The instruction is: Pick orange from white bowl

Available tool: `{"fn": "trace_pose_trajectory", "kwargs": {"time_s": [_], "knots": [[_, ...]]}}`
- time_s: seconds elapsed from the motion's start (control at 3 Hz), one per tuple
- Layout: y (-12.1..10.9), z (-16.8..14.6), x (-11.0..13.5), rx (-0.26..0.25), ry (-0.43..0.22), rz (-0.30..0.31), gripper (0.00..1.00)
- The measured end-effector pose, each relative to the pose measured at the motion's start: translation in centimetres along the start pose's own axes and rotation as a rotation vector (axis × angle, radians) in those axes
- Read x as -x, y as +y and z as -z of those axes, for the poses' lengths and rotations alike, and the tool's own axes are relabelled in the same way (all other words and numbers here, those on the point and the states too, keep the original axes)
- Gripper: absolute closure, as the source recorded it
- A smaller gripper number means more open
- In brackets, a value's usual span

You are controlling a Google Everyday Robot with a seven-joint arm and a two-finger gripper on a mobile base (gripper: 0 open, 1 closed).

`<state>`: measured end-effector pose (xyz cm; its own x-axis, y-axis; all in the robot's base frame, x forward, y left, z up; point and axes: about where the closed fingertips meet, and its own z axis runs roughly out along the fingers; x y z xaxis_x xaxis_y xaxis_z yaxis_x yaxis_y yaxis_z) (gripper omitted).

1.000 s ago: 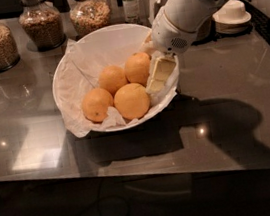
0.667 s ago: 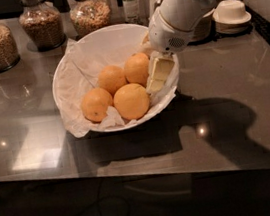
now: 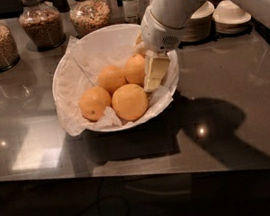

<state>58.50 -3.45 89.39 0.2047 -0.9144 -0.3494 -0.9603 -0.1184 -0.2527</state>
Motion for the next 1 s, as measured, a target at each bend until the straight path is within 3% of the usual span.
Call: {"fn": "trace_pose_trajectory", "kwargs": {"time_s": [0.33, 0.67, 1.0], "knots": [[-0.1, -0.7, 0.5, 0.021, 0.024, 0.058, 0.33], [0.3, -2.1, 0.6, 0.062, 0.041, 0.092, 0.44], [0.6, -2.5, 0.7, 0.077, 0.022, 0.107, 0.62]]}}
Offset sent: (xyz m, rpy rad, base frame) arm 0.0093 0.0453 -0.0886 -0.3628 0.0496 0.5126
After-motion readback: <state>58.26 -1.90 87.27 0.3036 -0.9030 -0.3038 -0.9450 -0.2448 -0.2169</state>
